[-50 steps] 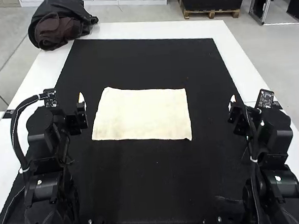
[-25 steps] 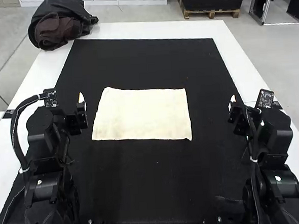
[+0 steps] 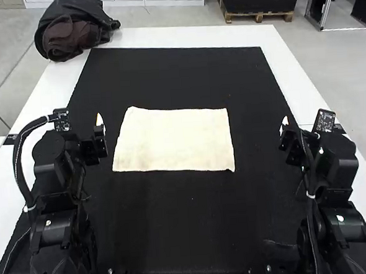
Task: Fold the towel.
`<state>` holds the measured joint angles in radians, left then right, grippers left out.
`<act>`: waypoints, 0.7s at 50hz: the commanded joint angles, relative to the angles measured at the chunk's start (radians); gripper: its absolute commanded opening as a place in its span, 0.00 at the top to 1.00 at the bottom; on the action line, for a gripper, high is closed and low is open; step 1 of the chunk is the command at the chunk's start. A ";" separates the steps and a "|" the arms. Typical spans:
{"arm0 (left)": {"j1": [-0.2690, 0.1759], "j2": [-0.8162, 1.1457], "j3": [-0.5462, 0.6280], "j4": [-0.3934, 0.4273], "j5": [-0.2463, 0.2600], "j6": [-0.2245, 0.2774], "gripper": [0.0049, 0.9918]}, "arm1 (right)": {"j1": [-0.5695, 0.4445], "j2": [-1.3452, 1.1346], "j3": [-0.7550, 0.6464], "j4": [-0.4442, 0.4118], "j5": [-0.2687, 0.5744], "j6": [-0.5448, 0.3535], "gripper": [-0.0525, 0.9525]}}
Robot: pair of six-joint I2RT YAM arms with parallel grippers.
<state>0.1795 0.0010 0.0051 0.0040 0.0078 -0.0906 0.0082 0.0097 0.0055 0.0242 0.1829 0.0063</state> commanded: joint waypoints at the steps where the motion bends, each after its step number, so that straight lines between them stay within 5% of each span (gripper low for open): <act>1: 0.003 -0.006 -0.004 0.008 0.009 0.012 0.02 | -0.011 -0.008 -0.006 0.017 -0.008 -0.014 0.03; 7: 0.003 -0.006 -0.005 0.021 0.009 0.046 0.02 | -0.011 -0.008 -0.006 0.045 -0.008 -0.025 0.03; 11: 0.006 -0.006 -0.004 0.062 0.009 0.107 0.02 | -0.011 -0.008 -0.006 0.105 -0.008 -0.115 0.03; 19: 0.003 -0.004 -0.002 0.226 -0.002 0.311 0.03 | -0.010 -0.007 -0.006 0.255 -0.037 -0.313 0.08; 25: 0.009 -0.004 0.013 0.353 -0.045 0.318 0.03 | -0.011 -0.008 0.028 0.347 -0.036 -0.411 0.08; 35: 0.008 0.082 0.234 0.352 -0.074 0.318 0.03 | -0.011 0.105 0.275 0.312 -0.036 -0.408 0.08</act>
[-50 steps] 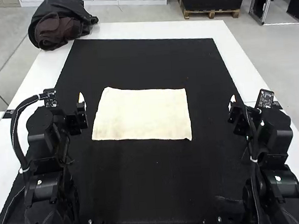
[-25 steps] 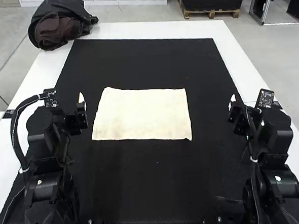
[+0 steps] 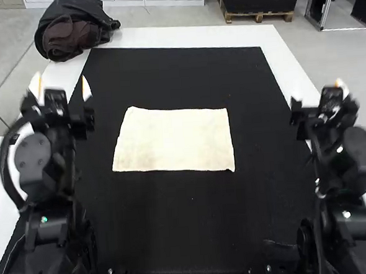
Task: Fold the towel.
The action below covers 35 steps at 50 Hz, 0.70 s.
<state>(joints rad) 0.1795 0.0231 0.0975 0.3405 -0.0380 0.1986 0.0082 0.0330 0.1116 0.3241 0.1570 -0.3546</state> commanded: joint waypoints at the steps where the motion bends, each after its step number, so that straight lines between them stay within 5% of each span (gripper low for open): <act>1: 0.006 0.081 0.166 0.012 -0.028 0.028 0.03 | -0.011 0.107 0.194 0.009 -0.010 -0.041 0.08; 18: 0.000 0.773 0.617 -0.064 -0.030 -0.022 0.03 | -0.004 0.743 0.671 -0.230 -0.093 0.138 0.07; 27: 0.000 0.983 0.671 -0.141 -0.083 -0.024 0.03 | 0.012 0.920 0.675 -0.350 -0.180 0.229 0.08; 35: -0.005 1.088 0.645 -0.248 -0.076 -0.037 0.03 | 0.058 1.029 0.602 -0.390 -0.206 0.376 0.05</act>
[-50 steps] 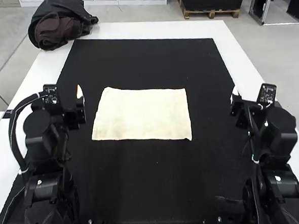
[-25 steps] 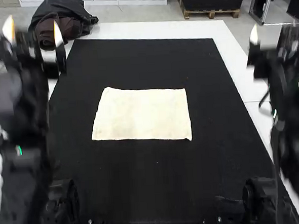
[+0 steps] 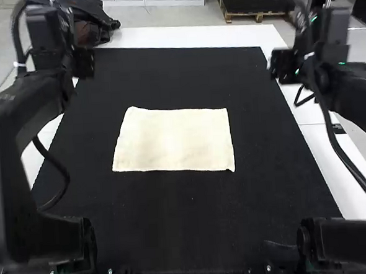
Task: Fold the towel.
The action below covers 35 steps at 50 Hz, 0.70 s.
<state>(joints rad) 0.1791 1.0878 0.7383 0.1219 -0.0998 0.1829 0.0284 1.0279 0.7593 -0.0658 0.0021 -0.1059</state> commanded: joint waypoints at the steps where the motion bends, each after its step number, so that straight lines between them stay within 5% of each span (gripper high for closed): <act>1: -0.006 0.029 -0.002 -0.047 -0.005 -0.022 0.03 | 0.044 0.037 -0.063 0.003 -0.063 0.129 0.05; 5: -0.017 0.038 -0.043 -0.068 0.003 -0.023 0.03 | 0.059 0.040 -0.141 0.084 -0.159 0.170 0.06; 13: -0.066 0.041 -0.128 -0.110 0.015 -0.030 0.03 | 0.073 0.038 -0.219 0.138 -0.119 0.236 0.06; 23: -0.109 0.069 -0.152 -0.151 0.127 -0.109 0.03 | 0.087 0.040 -0.226 0.156 -0.119 0.186 0.05; 35: -0.105 0.170 -0.140 -0.123 0.190 -0.117 0.03 | 0.117 0.162 -0.149 0.147 -0.132 0.163 0.05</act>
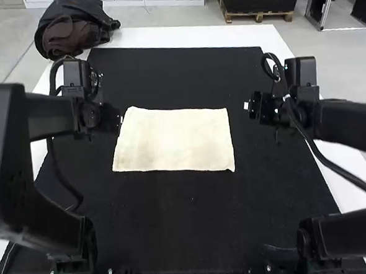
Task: Fold the towel.
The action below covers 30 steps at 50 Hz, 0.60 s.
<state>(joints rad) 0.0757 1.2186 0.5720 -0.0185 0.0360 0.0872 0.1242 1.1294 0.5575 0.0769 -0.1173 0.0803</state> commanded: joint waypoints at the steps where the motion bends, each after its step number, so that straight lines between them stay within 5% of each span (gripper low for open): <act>1: -0.002 0.048 0.031 0.020 0.058 -0.021 0.03 | 0.023 0.072 0.058 0.004 -0.019 -0.024 0.05; 7: -0.001 0.127 0.066 0.038 0.081 -0.032 0.03 | 0.040 0.159 0.085 0.011 -0.107 -0.028 0.05; 30: 0.007 0.435 0.239 0.074 0.117 -0.055 0.03 | 0.066 0.494 0.214 0.121 -0.133 -0.045 0.05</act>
<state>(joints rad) 0.0769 1.6207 0.7589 0.0387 0.1329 0.0429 0.1795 1.5764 0.7238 0.1764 -0.2302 0.0509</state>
